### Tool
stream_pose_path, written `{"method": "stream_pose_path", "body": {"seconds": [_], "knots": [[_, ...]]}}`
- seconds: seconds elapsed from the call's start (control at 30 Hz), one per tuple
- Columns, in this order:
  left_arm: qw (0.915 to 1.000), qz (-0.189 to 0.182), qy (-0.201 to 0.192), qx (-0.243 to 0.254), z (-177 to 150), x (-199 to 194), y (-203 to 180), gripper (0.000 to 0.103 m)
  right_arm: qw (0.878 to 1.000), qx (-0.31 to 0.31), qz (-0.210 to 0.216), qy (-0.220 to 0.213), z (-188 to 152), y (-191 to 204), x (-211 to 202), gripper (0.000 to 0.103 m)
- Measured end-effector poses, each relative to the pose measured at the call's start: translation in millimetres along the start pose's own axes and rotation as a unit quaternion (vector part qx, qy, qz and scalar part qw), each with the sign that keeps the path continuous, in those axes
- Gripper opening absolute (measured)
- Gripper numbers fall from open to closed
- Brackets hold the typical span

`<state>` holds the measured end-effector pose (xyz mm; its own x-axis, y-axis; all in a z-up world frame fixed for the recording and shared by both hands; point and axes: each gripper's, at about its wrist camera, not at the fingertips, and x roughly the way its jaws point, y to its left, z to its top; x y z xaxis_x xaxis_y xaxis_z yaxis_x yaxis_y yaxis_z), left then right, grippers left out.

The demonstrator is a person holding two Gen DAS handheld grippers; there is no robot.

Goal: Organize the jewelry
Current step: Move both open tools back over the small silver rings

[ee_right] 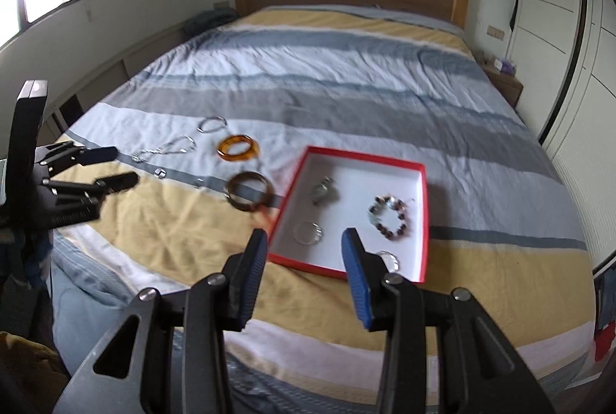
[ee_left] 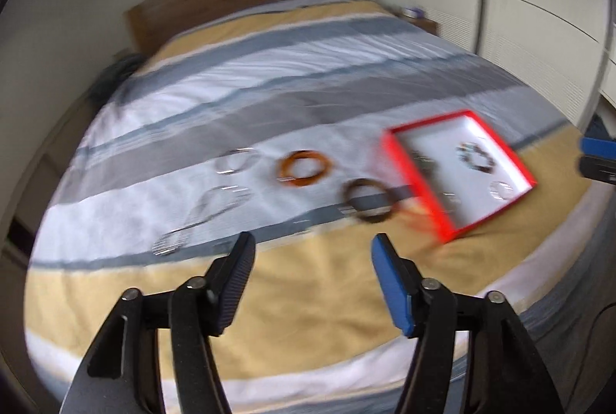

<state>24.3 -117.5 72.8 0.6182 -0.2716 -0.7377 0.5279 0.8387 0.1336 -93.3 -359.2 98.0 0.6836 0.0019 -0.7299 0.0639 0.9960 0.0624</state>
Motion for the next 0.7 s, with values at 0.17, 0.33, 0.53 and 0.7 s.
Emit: {"method": "stream_pose_path", "body": {"seconds": [0.17,0.33,0.53,0.7], "knots": [[0.9969,0.056,-0.015,-0.054,-25,-39,75,0.068,1.000,-0.004,0.007,-0.020,1,23,-19,0.038],[0.9895,0.101,-0.044,-0.094,-49,-85,123,0.069,0.999,-0.007,0.014,-0.039,4,46,-39,0.038],[0.9811,0.119,-0.075,-0.132,-68,-126,158,0.069,0.997,-0.021,0.026,-0.065,12,79,-63,0.038],[0.9797,0.122,-0.075,-0.140,-78,-128,165,0.072,0.996,-0.034,0.039,-0.072,20,105,-60,0.038]]}}
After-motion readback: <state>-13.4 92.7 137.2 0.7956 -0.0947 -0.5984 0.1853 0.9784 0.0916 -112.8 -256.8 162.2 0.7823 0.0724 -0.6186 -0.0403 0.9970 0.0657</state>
